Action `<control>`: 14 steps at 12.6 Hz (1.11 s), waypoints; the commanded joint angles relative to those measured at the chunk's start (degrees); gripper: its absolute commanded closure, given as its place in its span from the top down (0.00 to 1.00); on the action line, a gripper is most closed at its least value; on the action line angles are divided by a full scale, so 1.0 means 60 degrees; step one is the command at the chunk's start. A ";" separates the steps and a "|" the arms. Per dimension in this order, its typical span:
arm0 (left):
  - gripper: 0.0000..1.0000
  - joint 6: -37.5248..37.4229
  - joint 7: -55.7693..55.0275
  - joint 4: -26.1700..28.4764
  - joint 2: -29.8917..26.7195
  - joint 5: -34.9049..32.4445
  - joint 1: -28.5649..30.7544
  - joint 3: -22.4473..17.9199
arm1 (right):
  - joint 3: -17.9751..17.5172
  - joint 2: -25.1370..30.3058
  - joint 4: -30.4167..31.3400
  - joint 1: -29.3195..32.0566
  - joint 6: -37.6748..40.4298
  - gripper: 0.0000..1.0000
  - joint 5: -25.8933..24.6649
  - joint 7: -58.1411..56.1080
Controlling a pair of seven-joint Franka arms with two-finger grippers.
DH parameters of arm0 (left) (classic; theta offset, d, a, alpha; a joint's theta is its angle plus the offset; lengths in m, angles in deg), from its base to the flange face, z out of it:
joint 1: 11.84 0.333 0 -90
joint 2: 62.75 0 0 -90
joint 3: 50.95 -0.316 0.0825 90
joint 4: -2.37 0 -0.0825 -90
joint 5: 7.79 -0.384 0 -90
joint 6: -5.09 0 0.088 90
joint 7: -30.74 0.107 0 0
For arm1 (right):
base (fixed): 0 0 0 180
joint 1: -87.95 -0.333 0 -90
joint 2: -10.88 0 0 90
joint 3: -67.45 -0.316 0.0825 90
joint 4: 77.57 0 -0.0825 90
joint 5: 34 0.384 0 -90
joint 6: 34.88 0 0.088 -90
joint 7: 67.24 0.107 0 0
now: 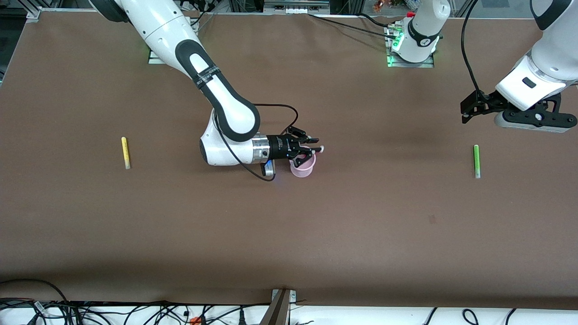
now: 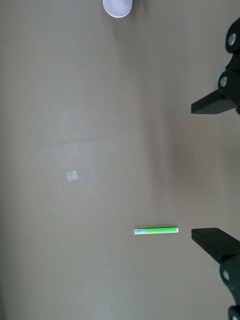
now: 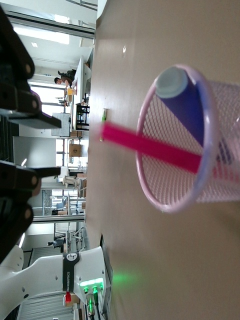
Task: Organize pens into pink holder with both arms
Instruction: 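Drop the pink highlighter into the cup by opening the right gripper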
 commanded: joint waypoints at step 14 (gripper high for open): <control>1.00 -0.0014 -0.0040 -0.0017 -0.0084 0.0043 -0.0013 0.0035 | 0.3435 0.3824 -0.0149 0.0238 0.4208 1.00 -0.5139 -0.2979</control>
